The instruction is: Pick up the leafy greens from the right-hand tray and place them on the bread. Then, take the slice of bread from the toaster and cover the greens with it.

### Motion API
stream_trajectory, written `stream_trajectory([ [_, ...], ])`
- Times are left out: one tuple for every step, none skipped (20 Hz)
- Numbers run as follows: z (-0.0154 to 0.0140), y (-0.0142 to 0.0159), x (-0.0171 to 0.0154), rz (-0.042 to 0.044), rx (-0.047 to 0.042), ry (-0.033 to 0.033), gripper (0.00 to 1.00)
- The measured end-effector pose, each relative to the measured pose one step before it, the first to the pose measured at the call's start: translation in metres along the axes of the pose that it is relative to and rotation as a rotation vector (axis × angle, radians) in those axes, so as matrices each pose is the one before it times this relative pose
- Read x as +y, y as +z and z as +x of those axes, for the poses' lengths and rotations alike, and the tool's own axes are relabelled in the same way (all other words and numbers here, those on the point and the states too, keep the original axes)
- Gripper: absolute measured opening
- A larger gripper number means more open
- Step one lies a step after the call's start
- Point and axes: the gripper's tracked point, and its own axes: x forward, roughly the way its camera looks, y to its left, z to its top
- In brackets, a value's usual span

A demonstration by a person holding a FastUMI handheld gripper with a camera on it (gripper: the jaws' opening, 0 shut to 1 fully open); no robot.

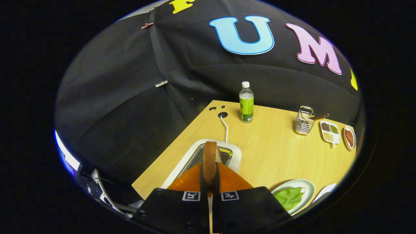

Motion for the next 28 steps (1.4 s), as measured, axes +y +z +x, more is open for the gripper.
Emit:
stream_trajectory([
  [-0.00733,0.00631,-0.00358,0.00987,-0.01181,-0.00018,0.08],
  [-0.00564,0.00603,-0.00244,0.01293,-0.01389,0.00064,0.08],
  [-0.00681,0.0067,-0.0032,0.01603,-0.01074,0.00198,0.08],
  [-0.00642,0.00539,-0.00204,0.02035,-0.01024,0.00532,0.08],
  [-0.00584,0.0062,-0.00385,0.01989,-0.01111,-0.00117,0.08],
  [-0.0067,0.00565,-0.00645,0.01193,-0.01359,-0.00523,0.08],
  [-0.00647,0.00484,-0.00847,0.00639,-0.00905,-0.01108,0.08],
  [-0.00546,0.0011,-0.00872,0.00864,-0.00276,-0.00825,0.08],
  [-0.00574,0.00124,-0.00878,0.01031,-0.0001,-0.00863,0.08],
  [-0.0051,0.00146,-0.01039,0.0062,-0.0048,-0.01547,0.08],
  [-0.00443,0.00112,-0.01293,0.00427,-0.00607,-0.02032,0.08],
  [-0.00398,-0.00078,-0.01387,0.0089,-0.00165,-0.02031,0.08],
  [-0.00271,-0.00153,-0.01157,0.01701,0.00045,-0.0156,0.08],
  [-0.00175,-0.0016,-0.01149,0.02208,0.00205,-0.01311,0.08],
  [-0.00172,-0.00201,-0.01124,0.02228,0.00375,-0.01189,0.08],
  [-0.00242,-0.00392,-0.01199,0.01862,0.0067,-0.01207,0.08],
  [-0.00007,-0.00454,-0.01069,0.01554,0.00976,-0.00978,0.08],
  [0.00017,-0.0048,-0.01034,0.01318,0.01112,-0.00959,0.08],
  [0.00112,-0.00664,-0.0115,0.01749,0.0131,-0.01133,0.08],
  [0.00094,-0.00462,-0.00746,0.01437,0.00936,-0.00672,0.08],
  [0.00161,-0.0068,-0.00842,0.02361,0.01445,-0.00276,0.08],
  [0.00168,-0.00668,-0.00609,0.02056,0.01481,0.00287,0.08],
  [0.00162,-0.0054,-0.00598,0.0158,0.01233,0.00381,0.08],
  [0.00153,-0.0055,-0.00522,0.00683,0.01136,0.00356,0.08],
  [0.00262,-0.00605,-0.0064,-0.00243,0.01231,-0.00099,0.08],
  [-0.00365,-0.00674,-0.00748,-0.00386,0.01084,-0.00175,0.08],
  [0.00324,-0.00503,-0.00614,-0.00217,0.00942,-0.00012,0.08],
  [0.00161,-0.00491,-0.00506,0.00356,0.01271,0.00373,0.08],
])
